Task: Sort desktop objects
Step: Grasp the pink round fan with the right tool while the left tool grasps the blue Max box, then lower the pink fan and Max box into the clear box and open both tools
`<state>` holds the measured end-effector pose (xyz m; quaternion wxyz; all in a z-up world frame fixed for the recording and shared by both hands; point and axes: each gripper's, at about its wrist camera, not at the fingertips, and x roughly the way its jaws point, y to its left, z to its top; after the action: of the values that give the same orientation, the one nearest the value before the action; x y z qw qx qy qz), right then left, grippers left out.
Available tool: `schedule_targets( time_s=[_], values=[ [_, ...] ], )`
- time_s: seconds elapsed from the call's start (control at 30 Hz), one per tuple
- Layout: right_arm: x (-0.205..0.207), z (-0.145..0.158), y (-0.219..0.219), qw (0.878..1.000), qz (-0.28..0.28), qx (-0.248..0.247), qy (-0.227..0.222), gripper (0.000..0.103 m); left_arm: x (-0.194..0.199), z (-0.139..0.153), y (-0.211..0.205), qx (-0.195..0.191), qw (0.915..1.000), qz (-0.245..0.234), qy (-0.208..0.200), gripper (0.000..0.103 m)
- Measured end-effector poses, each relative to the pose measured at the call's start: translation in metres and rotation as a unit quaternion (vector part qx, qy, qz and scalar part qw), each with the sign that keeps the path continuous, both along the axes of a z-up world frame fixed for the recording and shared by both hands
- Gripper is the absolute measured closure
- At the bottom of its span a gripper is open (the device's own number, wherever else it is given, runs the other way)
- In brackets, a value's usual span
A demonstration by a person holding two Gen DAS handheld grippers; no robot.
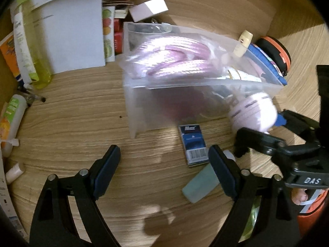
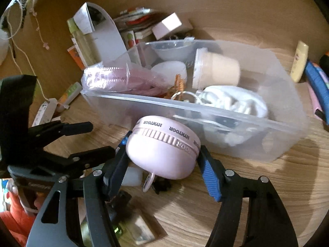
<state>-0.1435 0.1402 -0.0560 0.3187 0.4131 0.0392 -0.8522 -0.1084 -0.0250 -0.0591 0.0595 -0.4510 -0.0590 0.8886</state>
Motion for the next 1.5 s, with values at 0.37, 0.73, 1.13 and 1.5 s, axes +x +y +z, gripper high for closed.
schedule_targets(
  time_s=[0.37,0.73,1.13,1.5],
  values=[
    [0.012,0.014,0.036,0.999,-0.012,-0.012,0.051,0.040,-0.010,-0.004,0.040,-0.054,0.9985,-0.014,-0.001,0.046],
    [0.014,0.015,0.044,0.998,-0.010,-0.040,0.048,0.040,-0.006,-0.002,0.048,-0.071,0.9970,-0.029,0.009,0.077],
    [0.011,0.023,0.055,0.997,-0.029,-0.055,0.051,0.040,0.023,0.040,0.054,-0.041,0.9953,-0.043,0.076,0.077],
    [0.001,0.046,0.069,0.995,-0.046,-0.052,0.075,0.040,0.017,0.083,0.053,-0.014,0.9903,-0.040,0.133,0.077]
  ],
)
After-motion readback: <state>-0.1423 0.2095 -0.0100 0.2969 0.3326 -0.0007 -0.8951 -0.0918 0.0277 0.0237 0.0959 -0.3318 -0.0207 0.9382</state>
